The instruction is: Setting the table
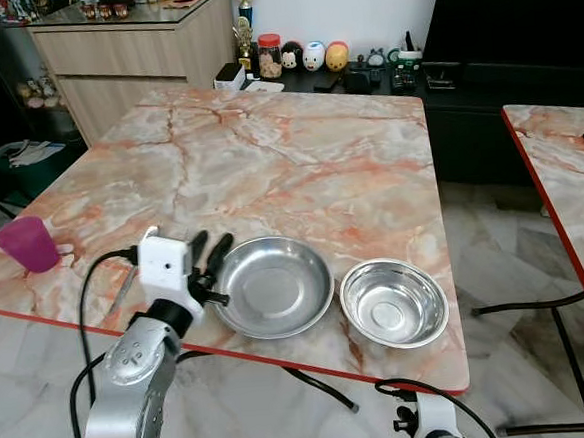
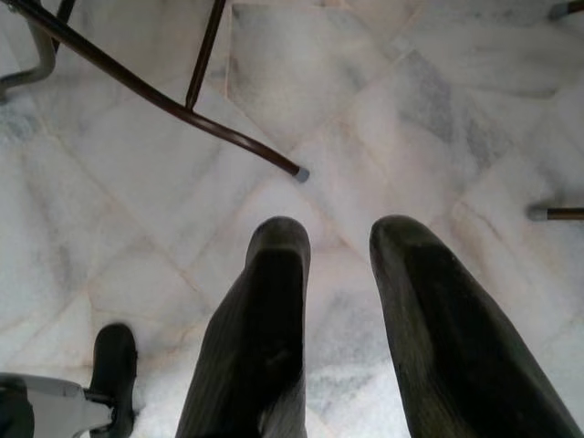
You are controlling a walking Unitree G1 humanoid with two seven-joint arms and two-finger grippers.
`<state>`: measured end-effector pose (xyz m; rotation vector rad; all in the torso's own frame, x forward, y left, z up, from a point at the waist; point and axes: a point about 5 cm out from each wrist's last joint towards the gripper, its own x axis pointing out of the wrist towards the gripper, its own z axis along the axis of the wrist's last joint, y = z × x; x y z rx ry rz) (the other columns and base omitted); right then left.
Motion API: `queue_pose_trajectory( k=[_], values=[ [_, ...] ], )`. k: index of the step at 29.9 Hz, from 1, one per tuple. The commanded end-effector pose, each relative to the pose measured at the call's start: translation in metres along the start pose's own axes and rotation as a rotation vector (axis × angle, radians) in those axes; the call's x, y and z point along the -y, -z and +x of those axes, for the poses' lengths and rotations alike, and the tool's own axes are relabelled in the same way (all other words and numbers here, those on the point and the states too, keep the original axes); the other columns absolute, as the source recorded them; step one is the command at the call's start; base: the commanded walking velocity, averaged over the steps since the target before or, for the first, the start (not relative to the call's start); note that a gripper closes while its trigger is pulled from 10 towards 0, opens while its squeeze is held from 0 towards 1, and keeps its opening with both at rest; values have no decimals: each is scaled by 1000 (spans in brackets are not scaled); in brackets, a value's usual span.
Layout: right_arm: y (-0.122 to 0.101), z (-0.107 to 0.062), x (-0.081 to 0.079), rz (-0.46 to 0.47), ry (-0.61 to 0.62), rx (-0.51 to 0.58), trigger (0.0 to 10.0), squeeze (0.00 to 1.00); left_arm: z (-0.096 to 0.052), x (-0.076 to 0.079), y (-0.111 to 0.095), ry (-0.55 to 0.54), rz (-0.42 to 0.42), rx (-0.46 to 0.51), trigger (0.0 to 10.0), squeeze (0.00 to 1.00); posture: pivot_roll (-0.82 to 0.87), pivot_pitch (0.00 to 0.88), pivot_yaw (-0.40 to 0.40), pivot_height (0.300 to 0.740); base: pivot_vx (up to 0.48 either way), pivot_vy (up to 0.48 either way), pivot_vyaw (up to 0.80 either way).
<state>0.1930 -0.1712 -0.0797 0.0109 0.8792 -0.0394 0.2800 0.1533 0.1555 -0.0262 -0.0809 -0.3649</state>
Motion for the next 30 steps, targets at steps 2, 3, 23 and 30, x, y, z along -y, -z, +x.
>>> queue_pose_trajectory(
  k=[2, 3, 23, 30],
  values=[
    [-2, 1, -1, -5, -1, 4, 10000, 0, 6, -4, -4, 8, 9, -59, 10000, 0, 125, 0, -21, 740, 0, 0, 0],
    [-2, 1, -1, -5, -2, 3, 10000, 0, 7, -6, -1, -4, 16, -94, 10000, 0, 125, 0, -21, 740, 0, 0, 0],
    [2, 0, -1, -19, -20, -15, 10000, 0, 0, -33, 20, -220, -268, -423, 10000, 1000, 111, 0, -20, 740, 0, 0, 0],
    [3, 0, -2, -20, -22, -16, 10000, 0, 5, -32, 19, -240, -299, -429, 10000, 0, 108, 0, -16, 740, 0, 0, 0]
  ],
)
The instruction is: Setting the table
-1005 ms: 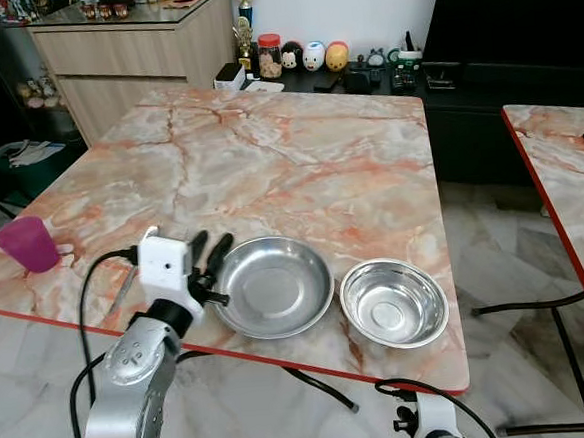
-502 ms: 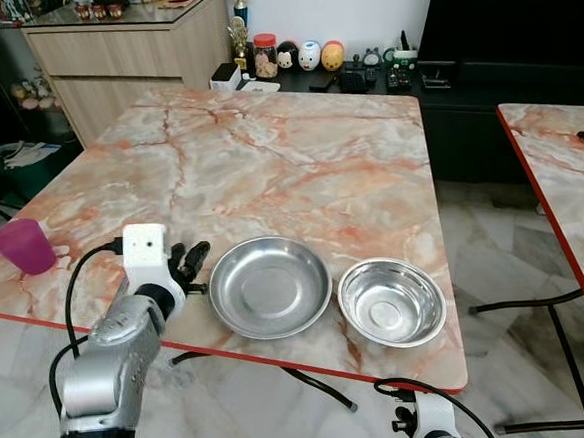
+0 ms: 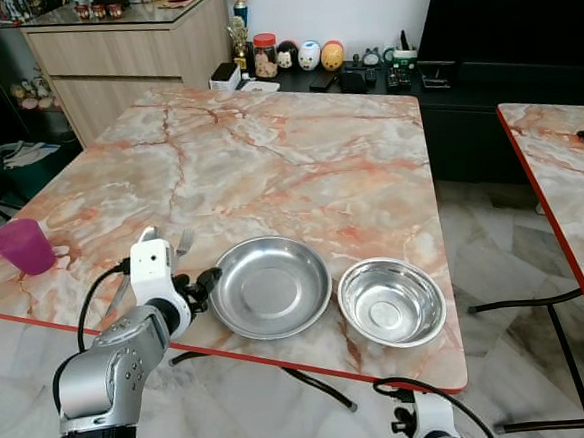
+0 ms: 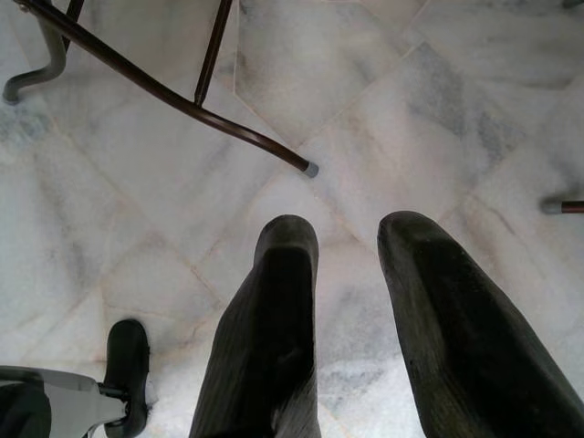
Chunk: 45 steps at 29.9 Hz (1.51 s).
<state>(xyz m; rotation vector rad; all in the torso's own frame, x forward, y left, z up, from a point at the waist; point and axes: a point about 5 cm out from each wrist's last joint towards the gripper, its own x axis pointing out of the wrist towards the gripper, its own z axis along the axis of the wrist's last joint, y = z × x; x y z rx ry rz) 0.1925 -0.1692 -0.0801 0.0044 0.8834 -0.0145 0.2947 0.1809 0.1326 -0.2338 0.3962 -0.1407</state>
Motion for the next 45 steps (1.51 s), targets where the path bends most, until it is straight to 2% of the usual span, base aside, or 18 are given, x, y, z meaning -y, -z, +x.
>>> queue_pose_trajectory(
  k=[1, 6, 14, 25, 45],
  values=[
    [2, 0, 0, -4, -4, -12, 10000, 0, 2, 2, -5, -2, -19, -2, 10000, 0, 106, 0, -15, 740, 0, 0, 0],
    [0, 0, -1, 2, -6, -10, 10000, 0, 9, 9, -10, 37, 15, 33, 10000, 0, 107, 0, -17, 740, 0, 0, 0],
    [-2, 1, -2, 7, -5, -5, 10000, 0, 24, 4, 0, 23, 56, 10, 10000, 0, 96, 0, -17, 740, 0, 0, 0],
    [-3, 1, 0, 0, -7, -8, 10000, 0, 29, -2, 4, -13, 51, 37, 10000, 0, 101, 0, -25, 740, 0, 0, 0],
    [-3, 1, 0, 2, -6, -9, 10000, 0, 36, -7, 15, -22, 42, 9, 10000, 0, 95, 0, -21, 740, 0, 0, 0]
  ],
)
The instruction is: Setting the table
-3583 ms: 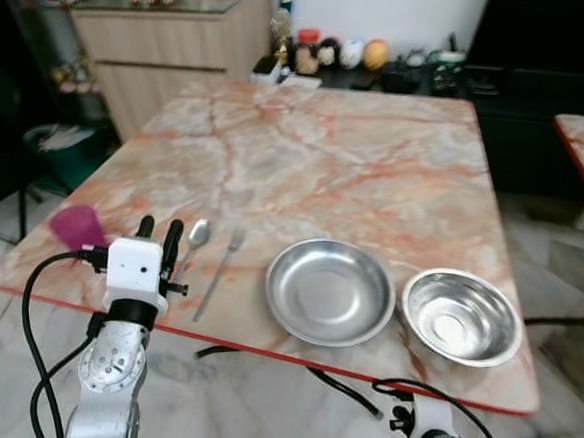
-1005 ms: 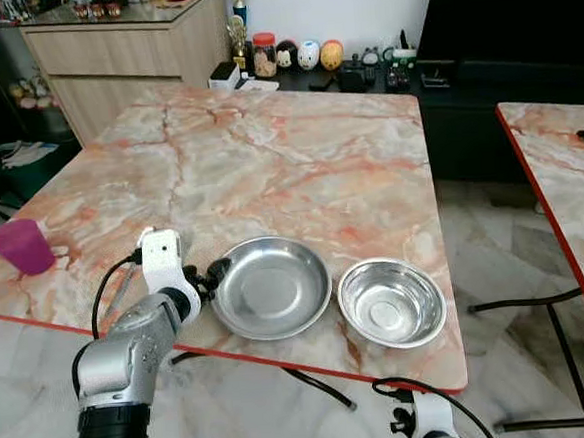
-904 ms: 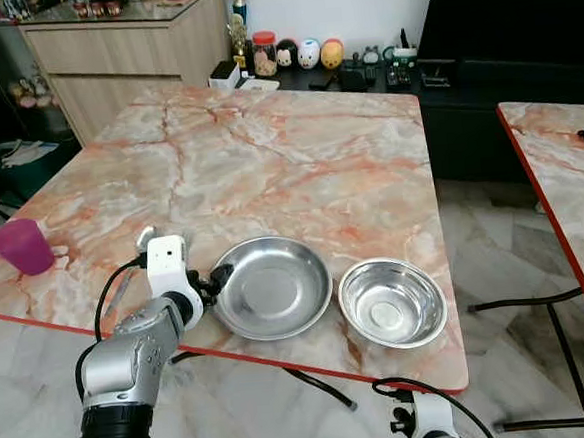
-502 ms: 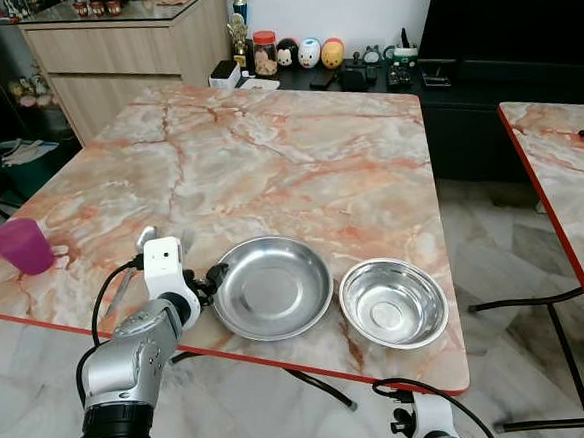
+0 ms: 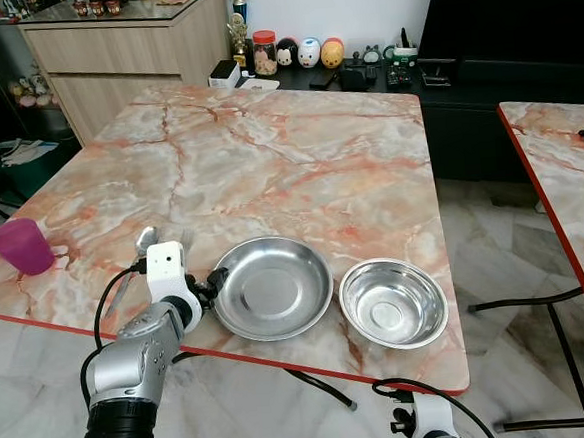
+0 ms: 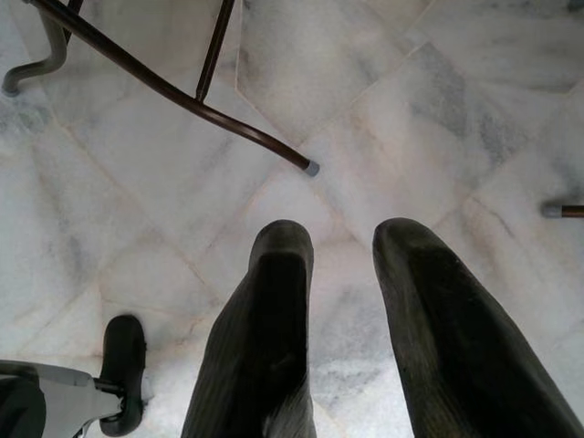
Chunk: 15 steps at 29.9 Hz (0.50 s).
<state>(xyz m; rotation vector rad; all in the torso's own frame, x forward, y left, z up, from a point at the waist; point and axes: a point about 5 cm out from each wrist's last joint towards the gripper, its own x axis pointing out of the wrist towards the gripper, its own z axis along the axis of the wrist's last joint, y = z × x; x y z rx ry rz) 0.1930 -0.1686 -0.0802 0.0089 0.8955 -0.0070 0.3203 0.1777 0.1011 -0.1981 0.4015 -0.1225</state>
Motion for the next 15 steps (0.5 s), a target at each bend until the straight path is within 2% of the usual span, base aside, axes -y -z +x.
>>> queue_pose_trajectory(
  k=[1, 9, 10, 12, 13, 14, 15],
  values=[
    [-2, 0, 0, 0, 1, 2, 10000, 0, 1, 0, -2, 7, 17, 7, 10000, 0, 97, 0, -21, 740, 0, 0, 0],
    [1, 0, 1, -11, -4, -2, 10000, 0, 0, 2, 5, 24, 48, -17, 10000, 0, 99, 0, -24, 740, 0, 0, 0],
    [1, 0, 0, -15, -6, -3, 10000, 0, 0, 3, 6, 24, 49, -18, 9333, 0, 98, 0, -23, 740, 0, 0, 0],
    [2, -1, 1, -18, -7, -3, 10000, 0, 0, 4, 6, 24, 48, -18, 7216, 0, 96, 0, -24, 740, 0, 0, 0],
    [2, -1, 1, -18, -7, -2, 10000, 0, 0, 4, 6, 25, 48, -18, 4980, 0, 96, 0, -24, 740, 0, 0, 0],
    [2, -1, 1, -18, -7, -2, 10000, 0, 0, 4, 6, 25, 49, -19, 4980, 0, 96, 0, -24, 740, 0, 0, 0],
    [2, -1, 1, -17, -6, -1, 10000, 0, 0, 5, 6, 27, 58, -20, 4431, 0, 94, 0, -24, 740, 0, 0, 0]
  ],
)
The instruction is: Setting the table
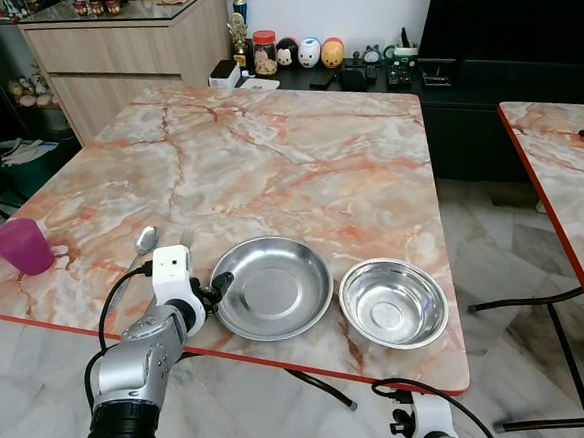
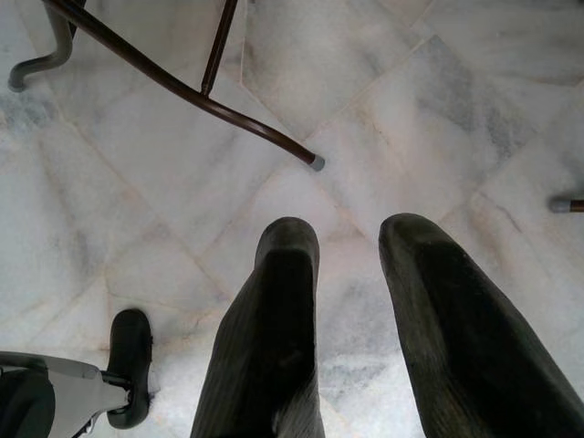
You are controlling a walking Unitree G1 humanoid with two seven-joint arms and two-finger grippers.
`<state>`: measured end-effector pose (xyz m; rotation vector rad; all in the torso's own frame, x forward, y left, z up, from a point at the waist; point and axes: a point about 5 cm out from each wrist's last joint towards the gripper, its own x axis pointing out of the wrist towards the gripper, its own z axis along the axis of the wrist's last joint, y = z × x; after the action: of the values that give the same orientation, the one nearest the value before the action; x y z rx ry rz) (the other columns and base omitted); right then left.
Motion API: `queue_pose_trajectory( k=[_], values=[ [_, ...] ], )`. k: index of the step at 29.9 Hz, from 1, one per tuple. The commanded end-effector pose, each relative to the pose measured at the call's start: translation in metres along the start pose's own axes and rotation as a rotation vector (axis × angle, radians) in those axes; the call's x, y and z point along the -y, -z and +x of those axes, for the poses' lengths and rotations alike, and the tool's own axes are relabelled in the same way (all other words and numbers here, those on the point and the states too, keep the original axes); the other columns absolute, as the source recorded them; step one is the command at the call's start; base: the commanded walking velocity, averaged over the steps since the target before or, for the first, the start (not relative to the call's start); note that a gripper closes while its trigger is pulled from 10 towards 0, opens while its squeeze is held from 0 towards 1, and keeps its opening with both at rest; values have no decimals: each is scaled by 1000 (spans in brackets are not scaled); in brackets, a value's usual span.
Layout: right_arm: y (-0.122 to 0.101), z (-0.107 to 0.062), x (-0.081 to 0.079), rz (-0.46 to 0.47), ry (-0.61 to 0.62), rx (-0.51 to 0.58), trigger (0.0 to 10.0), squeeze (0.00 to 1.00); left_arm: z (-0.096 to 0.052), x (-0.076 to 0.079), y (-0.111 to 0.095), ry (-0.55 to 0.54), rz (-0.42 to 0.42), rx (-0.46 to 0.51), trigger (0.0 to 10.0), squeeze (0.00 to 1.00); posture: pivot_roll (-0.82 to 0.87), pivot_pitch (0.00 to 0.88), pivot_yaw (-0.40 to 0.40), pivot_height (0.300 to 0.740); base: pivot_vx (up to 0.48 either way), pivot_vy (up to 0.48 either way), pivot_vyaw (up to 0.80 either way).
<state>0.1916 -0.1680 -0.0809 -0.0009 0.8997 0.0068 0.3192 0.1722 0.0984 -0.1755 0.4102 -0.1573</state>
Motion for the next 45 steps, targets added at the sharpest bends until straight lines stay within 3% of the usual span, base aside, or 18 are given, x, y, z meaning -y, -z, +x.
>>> queue_pose_trajectory(
  k=[1, 6, 10, 11, 12, 13, 21, 23, 24, 26, 45],
  values=[
    [0, 0, 1, -3, 2, 4, 10000, 0, 0, 0, 1, -2, 36, -7, 4431, 0, 93, 0, -23, 740, 0, 0, 0],
    [-1, 0, 2, -2, 4, 4, 10000, 0, -1, -1, 4, -9, 51, -13, 4392, 0, 97, 0, -27, 740, 0, 0, 0],
    [-1, 0, 2, -3, 4, 3, 10000, 0, -1, 0, 3, -10, 54, -13, 4980, 0, 98, 0, -28, 740, 0, 0, 0],
    [-1, 0, 2, -3, 4, 3, 10000, 0, -1, 0, 2, -7, 70, -12, 7529, 0, 98, 0, -27, 740, 0, 0, 0],
    [-1, 0, 2, -3, 4, 3, 10000, 0, -1, 0, 2, -7, 70, -12, 7529, 0, 98, 0, -27, 740, 0, 0, 0],
    [-2, 0, 2, -3, 4, 3, 10000, 0, -1, 0, 1, -7, 100, -11, 9804, 0, 98, 0, -27, 740, 0, 0, 0],
    [-2, 0, 1, -1, 2, 6, 10000, 0, -1, 3, -5, -2, 172, -1, 10000, 0, 103, 0, -24, 740, 0, 0, 0],
    [-2, 0, 1, 0, 2, 6, 10000, 0, -1, 2, -7, -5, 199, 4, 9176, 0, 103, 0, -24, 740, 0, 0, 0],
    [-2, 0, 1, 0, 2, 6, 10000, 0, -1, 2, -7, -5, 212, 4, 4667, 0, 103, 0, -24, 740, 0, 0, 0],
    [-2, 0, 1, 0, 2, 5, 10000, 0, -2, 2, -7, -1, 219, 7, 0, 0, 104, 0, -23, 740, 0, 0, 0],
    [-2, 0, 1, 2, 3, 5, 10000, 0, -3, 3, -7, -1, 244, 10, 0, 0, 103, 0, -24, 740, 0, 0, 0]
  ],
)
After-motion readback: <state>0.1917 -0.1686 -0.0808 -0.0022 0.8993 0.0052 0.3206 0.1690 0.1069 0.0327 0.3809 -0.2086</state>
